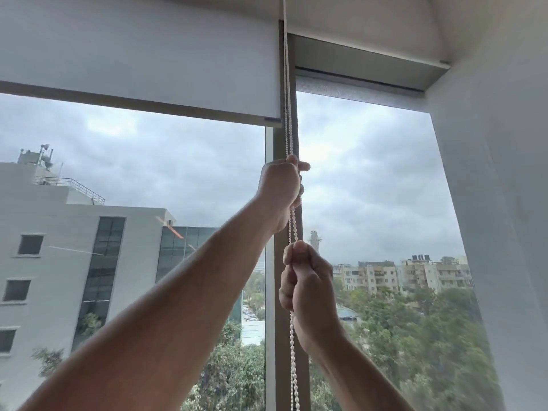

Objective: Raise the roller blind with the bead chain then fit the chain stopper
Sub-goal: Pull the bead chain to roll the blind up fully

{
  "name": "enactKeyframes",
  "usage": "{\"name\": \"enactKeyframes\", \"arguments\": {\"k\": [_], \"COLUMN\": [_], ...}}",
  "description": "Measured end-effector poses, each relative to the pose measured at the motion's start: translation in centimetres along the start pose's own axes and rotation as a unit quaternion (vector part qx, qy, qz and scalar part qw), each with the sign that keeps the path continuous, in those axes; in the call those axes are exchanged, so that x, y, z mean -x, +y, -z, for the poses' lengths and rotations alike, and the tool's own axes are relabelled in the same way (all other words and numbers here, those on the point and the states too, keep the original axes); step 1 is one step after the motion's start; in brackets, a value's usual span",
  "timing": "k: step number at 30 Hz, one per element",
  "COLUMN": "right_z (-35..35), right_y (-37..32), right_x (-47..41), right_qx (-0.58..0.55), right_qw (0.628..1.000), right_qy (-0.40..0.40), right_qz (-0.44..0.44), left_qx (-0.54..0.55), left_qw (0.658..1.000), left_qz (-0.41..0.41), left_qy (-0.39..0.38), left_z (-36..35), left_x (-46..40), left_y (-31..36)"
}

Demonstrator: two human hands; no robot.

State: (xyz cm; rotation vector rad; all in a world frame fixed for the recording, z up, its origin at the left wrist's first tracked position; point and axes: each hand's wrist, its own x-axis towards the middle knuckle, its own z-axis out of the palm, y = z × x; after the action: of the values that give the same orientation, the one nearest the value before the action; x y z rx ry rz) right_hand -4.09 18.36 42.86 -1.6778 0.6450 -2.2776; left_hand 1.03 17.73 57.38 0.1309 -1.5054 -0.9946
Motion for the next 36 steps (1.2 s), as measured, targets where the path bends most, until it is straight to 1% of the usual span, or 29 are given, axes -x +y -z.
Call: {"name": "enactKeyframes", "arguments": {"k": [3,6,10,16,19,22,25,27,29,32,36], "right_z": [0.4,1.5,2.8,2.9,2.3,1.3,-0.2,-1.4,-2.7,-3.8,-3.6], "right_y": [0.2,0.4,-0.1,-1.7,-2.9,-4.6,-6.6,-7.3,-7.6,-7.2,-6.6], "right_x": [-0.5,-1.3,-2.7,-6.3,-8.3,-10.4,-12.0,-13.0,-13.6,-14.0,-14.0], "right_qx": [0.000,0.014,0.019,0.002,-0.019,-0.022,-0.012,-0.004,0.010,0.030,0.047], "right_qw": [1.000,0.998,0.997,0.997,0.997,0.995,0.994,0.994,0.996,0.997,0.997], "right_qy": [-0.019,-0.047,-0.058,-0.034,-0.012,-0.039,-0.068,-0.051,-0.006,0.053,0.067], "right_qz": [-0.013,-0.039,-0.045,-0.067,-0.076,-0.084,-0.089,-0.092,-0.091,-0.052,0.005], "left_qx": [0.011,0.000,-0.033,-0.034,-0.032,-0.047,-0.070,-0.074,-0.088,-0.075,-0.030], "left_qw": [0.999,0.996,0.996,0.998,0.996,0.992,0.991,0.991,0.989,0.990,0.995], "left_qz": [-0.027,-0.054,-0.061,-0.042,-0.076,-0.108,-0.110,-0.104,-0.111,-0.116,-0.095], "left_qy": [0.045,0.066,0.059,0.027,0.025,0.038,0.038,0.045,0.045,0.033,-0.017], "left_z": [-0.6,-0.4,-0.1,0.4,0.4,0.9,1.2,1.3,1.3,1.6,2.5], "left_x": [-0.1,0.0,0.8,3.6,4.6,5.4,6.0,6.5,7.0,6.8,6.5], "left_y": [-0.4,-0.6,-1.7,-5.3,-7.1,-8.1,-9.0,-9.4,-9.6,-9.5,-9.6]}}
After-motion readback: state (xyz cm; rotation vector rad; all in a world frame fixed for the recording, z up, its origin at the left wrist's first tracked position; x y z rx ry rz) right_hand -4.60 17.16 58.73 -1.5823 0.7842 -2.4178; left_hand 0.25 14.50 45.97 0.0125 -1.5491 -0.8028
